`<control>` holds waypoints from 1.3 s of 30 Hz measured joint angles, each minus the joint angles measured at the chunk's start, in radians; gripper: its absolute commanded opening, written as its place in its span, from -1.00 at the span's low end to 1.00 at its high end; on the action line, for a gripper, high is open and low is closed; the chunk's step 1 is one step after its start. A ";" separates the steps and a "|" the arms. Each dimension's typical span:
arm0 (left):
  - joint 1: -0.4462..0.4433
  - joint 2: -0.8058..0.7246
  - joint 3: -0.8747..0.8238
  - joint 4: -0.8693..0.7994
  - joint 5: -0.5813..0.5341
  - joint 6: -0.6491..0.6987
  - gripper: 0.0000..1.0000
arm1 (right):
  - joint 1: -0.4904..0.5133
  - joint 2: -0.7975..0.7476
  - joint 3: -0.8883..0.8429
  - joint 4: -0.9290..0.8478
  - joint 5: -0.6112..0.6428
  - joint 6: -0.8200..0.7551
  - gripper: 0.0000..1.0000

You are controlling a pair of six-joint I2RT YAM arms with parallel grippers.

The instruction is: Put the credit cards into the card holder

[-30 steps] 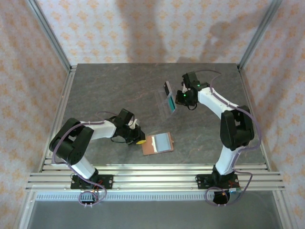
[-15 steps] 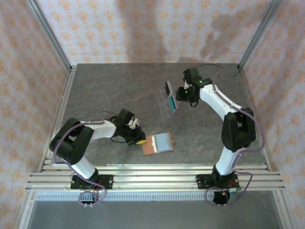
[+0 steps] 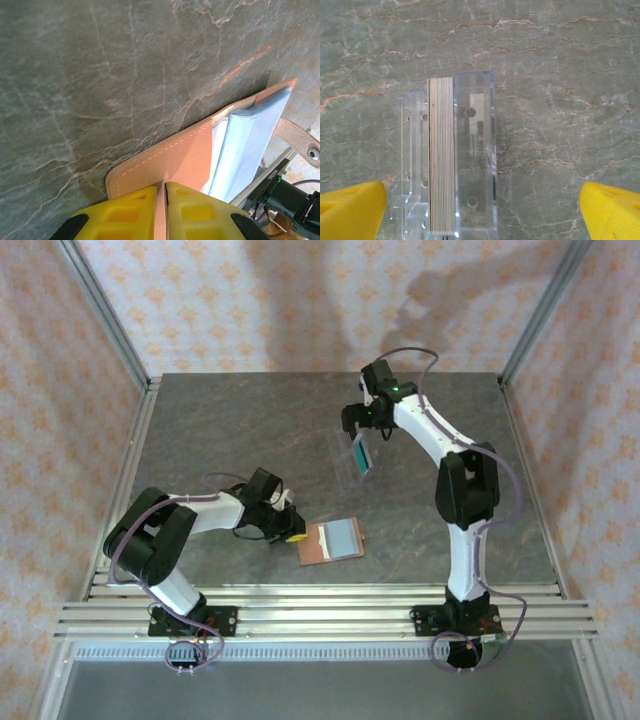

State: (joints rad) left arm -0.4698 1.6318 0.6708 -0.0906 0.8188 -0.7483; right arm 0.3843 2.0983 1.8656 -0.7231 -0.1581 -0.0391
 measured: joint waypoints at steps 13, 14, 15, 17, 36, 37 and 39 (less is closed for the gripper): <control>-0.002 0.001 0.008 -0.011 -0.004 0.018 -0.70 | 0.026 0.112 0.082 -0.049 0.161 -0.062 0.99; -0.003 0.001 0.008 -0.011 -0.005 0.018 -0.70 | 0.030 0.112 0.082 -0.052 0.177 -0.064 0.99; -0.003 0.001 0.008 -0.011 -0.006 0.018 -0.70 | 0.034 0.111 0.082 -0.053 0.190 -0.064 0.99; -0.005 0.001 0.008 -0.011 -0.008 0.017 -0.70 | 0.039 0.111 0.082 -0.055 0.214 -0.064 0.99; -0.015 0.003 0.010 -0.011 -0.011 0.036 -0.70 | 0.039 0.086 0.082 -0.090 0.359 -0.098 0.97; -0.015 0.004 0.010 -0.011 -0.011 0.038 -0.70 | 0.039 0.084 0.082 -0.091 0.364 -0.101 0.95; -0.015 0.007 0.012 -0.012 -0.011 0.041 -0.70 | 0.039 0.081 0.082 -0.095 0.374 -0.106 0.90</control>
State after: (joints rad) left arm -0.4847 1.6386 0.6830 -0.1024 0.8078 -0.7074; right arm 0.4229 2.1796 1.9476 -0.8177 0.2161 -0.1452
